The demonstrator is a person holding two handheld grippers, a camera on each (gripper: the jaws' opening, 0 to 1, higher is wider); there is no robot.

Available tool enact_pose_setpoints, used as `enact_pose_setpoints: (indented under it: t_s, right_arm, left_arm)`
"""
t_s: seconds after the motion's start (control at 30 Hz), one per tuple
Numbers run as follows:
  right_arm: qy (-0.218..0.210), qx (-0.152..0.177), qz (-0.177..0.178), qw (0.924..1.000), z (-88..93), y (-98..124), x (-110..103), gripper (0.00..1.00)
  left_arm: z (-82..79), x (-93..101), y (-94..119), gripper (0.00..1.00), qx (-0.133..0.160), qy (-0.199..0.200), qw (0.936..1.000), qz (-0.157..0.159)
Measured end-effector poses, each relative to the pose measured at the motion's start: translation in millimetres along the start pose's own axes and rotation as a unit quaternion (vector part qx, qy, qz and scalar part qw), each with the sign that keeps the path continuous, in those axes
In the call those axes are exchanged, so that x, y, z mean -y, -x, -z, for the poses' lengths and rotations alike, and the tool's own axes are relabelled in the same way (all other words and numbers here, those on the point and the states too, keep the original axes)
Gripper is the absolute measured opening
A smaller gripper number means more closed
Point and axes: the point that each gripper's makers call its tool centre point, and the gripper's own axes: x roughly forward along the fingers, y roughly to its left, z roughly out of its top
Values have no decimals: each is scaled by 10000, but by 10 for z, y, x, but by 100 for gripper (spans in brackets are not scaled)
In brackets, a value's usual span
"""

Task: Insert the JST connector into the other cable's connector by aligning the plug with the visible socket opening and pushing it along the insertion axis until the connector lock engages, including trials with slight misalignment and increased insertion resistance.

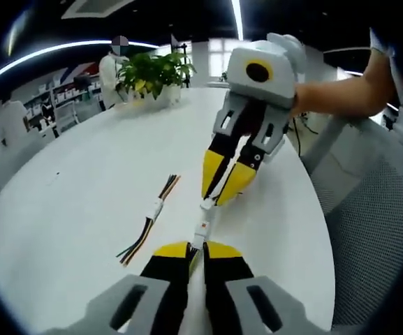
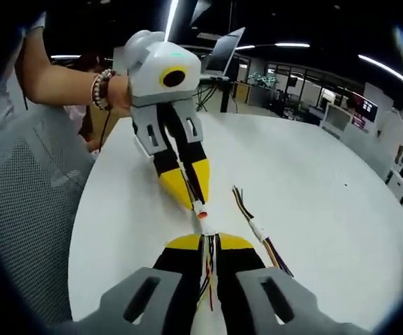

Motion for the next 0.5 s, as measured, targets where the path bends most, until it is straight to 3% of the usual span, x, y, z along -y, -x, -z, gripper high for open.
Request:
enact_pose_setpoints:
  t_s: [0.5]
  right_arm:
    - [95,-219,-181,9996,102,-82,-68,3]
  left_arm:
    - [43,61,-44,0,-80,10,9999,152]
